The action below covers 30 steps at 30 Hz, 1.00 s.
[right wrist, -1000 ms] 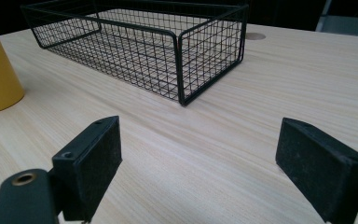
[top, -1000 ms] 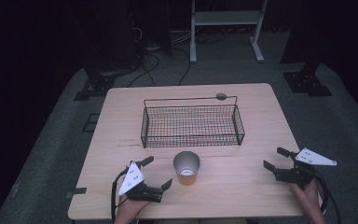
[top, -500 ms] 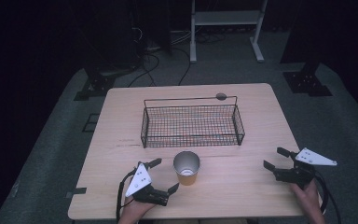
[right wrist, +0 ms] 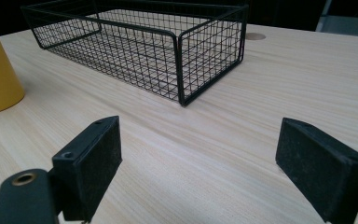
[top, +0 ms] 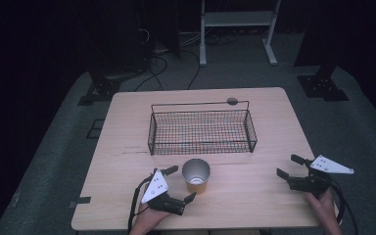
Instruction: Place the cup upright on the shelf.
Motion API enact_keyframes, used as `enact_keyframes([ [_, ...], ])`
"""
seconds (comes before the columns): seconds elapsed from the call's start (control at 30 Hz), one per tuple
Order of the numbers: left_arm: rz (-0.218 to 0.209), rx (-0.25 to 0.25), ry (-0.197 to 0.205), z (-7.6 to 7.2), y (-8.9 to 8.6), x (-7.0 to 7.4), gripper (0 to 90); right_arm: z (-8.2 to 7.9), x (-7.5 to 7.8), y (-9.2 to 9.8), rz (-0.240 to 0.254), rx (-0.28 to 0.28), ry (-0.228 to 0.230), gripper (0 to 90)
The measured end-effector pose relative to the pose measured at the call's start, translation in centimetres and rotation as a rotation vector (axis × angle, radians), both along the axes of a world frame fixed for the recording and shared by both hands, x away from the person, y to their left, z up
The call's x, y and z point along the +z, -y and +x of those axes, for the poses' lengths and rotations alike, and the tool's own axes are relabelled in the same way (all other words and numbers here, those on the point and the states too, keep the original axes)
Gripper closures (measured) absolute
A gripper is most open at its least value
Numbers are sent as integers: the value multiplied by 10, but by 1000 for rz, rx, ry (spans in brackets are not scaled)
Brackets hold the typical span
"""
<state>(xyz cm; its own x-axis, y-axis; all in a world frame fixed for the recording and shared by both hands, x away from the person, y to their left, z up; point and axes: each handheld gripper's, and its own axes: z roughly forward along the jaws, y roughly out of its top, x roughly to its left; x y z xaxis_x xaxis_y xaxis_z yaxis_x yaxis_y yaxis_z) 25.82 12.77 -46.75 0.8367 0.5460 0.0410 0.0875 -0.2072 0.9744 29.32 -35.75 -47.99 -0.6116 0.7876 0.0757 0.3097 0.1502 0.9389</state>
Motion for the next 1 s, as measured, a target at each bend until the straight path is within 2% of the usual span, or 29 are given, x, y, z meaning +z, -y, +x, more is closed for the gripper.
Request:
enact_keyframes([
  [0.33, 4, 2, -10, 7, 11, -1, 0, 0, 0, 0, -5, 4, 4, 132],
  [0.53, 30, 5, -9, 13, 19, -2, 0, 0, 0, -1, -5, 5, 4, 132],
  [0.6, 18, 11, -19, 16, 23, -3, 0, 0, 0, -1, -6, 6, 4, 133],
  [0.9, 22, 16, -20, 22, 34, -1, 0, 0, 0, -1, -7, 6, 5, 133],
  [1.0, 25, 37, -12, 24, 34, -1, 0, 0, 0, -1, -6, 9, 5, 132],
])
